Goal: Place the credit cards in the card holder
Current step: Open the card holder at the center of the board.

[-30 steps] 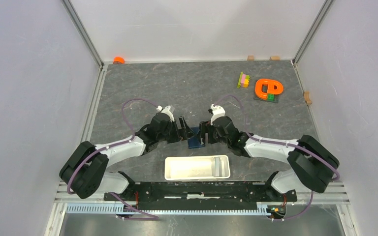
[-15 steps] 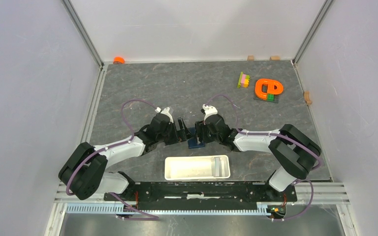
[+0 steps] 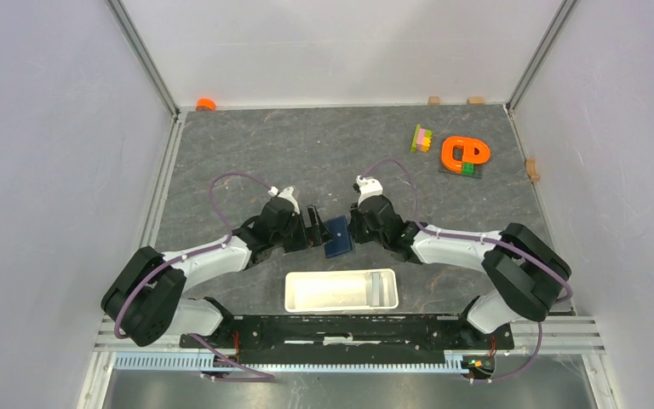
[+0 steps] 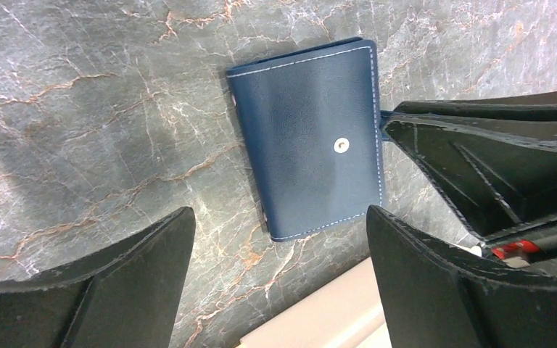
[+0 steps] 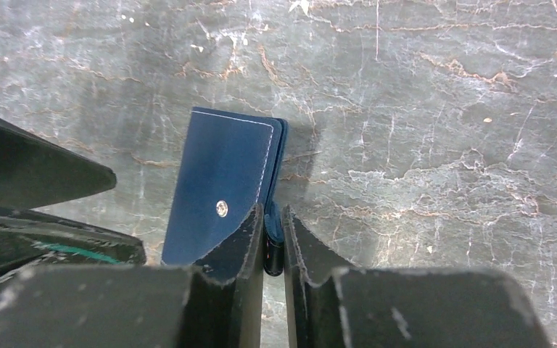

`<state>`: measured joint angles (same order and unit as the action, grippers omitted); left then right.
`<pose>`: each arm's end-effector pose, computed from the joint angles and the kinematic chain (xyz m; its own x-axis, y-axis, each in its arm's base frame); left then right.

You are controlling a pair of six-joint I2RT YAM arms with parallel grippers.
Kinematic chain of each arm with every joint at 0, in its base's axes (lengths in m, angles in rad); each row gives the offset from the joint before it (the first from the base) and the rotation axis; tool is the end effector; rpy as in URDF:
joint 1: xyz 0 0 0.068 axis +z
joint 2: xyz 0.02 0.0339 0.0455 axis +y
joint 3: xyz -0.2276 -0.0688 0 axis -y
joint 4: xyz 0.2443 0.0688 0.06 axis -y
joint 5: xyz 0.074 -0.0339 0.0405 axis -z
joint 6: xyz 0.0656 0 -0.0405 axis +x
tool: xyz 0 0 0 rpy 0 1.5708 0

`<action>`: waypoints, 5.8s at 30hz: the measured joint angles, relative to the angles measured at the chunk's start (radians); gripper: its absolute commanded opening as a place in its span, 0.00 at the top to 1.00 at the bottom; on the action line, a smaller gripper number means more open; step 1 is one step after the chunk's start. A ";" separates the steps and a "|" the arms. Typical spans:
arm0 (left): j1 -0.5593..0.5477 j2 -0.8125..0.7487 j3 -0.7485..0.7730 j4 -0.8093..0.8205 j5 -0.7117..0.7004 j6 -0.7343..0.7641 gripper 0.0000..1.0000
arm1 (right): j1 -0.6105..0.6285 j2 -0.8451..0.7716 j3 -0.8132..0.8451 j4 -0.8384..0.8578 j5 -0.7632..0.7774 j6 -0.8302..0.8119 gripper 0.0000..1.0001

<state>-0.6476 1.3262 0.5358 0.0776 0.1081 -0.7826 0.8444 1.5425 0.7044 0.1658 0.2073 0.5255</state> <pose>0.2228 -0.1774 0.1119 -0.8386 -0.2446 -0.4867 0.1037 0.8055 -0.5835 0.2291 0.2375 0.1135 -0.6712 -0.0163 -0.7411 -0.3328 0.9000 0.2816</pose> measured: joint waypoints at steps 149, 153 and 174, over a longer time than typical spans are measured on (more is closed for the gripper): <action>-0.001 0.129 0.082 0.052 0.061 0.085 0.98 | -0.076 -0.211 -0.005 -0.101 -0.045 -0.187 0.14; -0.001 0.129 0.082 0.051 0.061 0.080 0.98 | -0.025 -0.173 0.022 -0.094 -0.042 -0.185 0.14; -0.001 0.107 0.063 0.052 0.060 0.080 0.92 | 0.028 0.101 0.128 -0.130 0.030 -0.187 0.08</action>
<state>-0.6483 1.4330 0.5983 0.1299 0.1684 -0.7029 0.8726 1.6436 0.8322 0.0353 0.2371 0.3382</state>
